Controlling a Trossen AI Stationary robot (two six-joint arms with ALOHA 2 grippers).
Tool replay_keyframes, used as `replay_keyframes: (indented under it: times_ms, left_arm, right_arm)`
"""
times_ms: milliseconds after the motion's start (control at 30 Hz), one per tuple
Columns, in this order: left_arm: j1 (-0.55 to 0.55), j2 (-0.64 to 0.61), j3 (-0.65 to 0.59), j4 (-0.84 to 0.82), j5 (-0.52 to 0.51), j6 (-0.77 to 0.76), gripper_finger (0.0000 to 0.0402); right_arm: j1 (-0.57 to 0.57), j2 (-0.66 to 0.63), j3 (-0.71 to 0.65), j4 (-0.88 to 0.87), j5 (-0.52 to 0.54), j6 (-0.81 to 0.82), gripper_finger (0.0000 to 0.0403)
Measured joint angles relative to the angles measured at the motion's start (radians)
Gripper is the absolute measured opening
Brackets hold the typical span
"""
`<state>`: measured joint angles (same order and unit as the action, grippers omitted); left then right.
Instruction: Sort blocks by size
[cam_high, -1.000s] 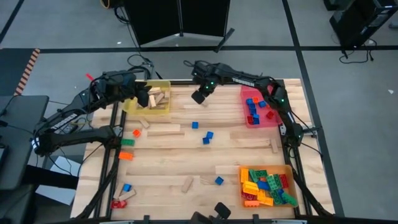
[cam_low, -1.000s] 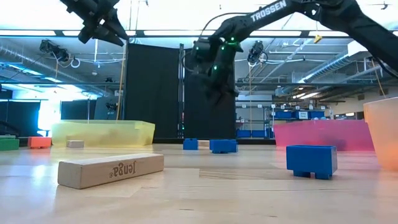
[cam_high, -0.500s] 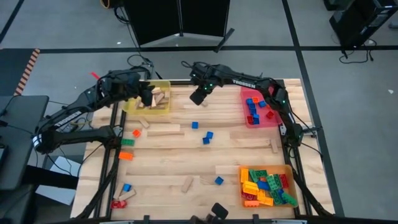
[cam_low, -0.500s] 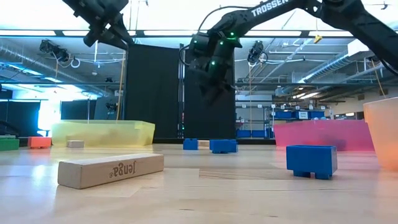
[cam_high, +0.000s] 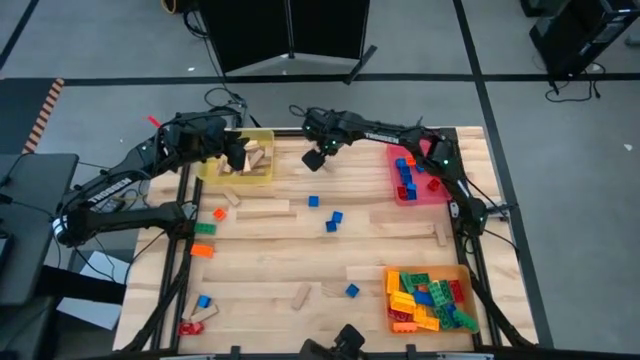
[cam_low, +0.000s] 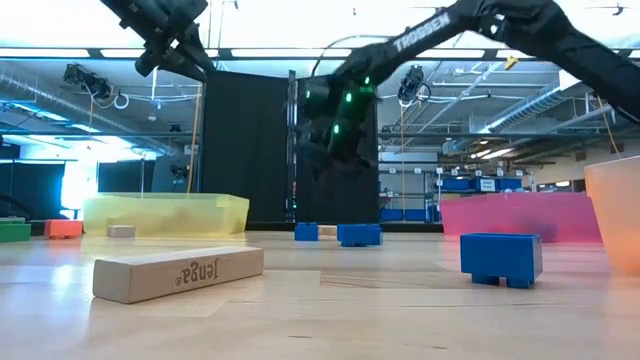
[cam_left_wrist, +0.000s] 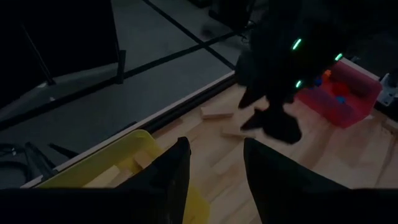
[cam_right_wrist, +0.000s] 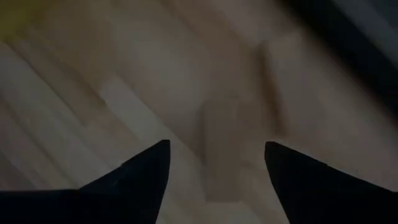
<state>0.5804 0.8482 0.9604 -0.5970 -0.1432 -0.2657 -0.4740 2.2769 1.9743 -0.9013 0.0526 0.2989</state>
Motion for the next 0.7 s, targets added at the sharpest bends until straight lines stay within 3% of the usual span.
replay_keyframes:
  times_ms: [200, 367, 567, 700]
  left_arm:
    - [0.001, 0.000, 0.000, 0.000, 0.002, 0.000, 0.0157]
    - [0.001, 0.002, 0.000, 0.000, 0.002, 0.000, 0.0157]
    - [0.001, 0.003, 0.000, 0.001, 0.002, 0.000, 0.0157]
    - [0.001, 0.003, 0.000, 0.000, 0.002, 0.000, 0.0157]
  right_arm:
    - [-0.013, 0.111, 0.000, -0.052, -0.101, 0.015, 0.0259]
    - [-0.011, 0.118, 0.012, -0.048, -0.094, -0.039, 0.0213]
    - [-0.004, 0.124, 0.005, -0.064, -0.077, -0.047, 0.0127]
    - [-0.003, 0.122, -0.001, -0.073, -0.078, -0.056, 0.0122]
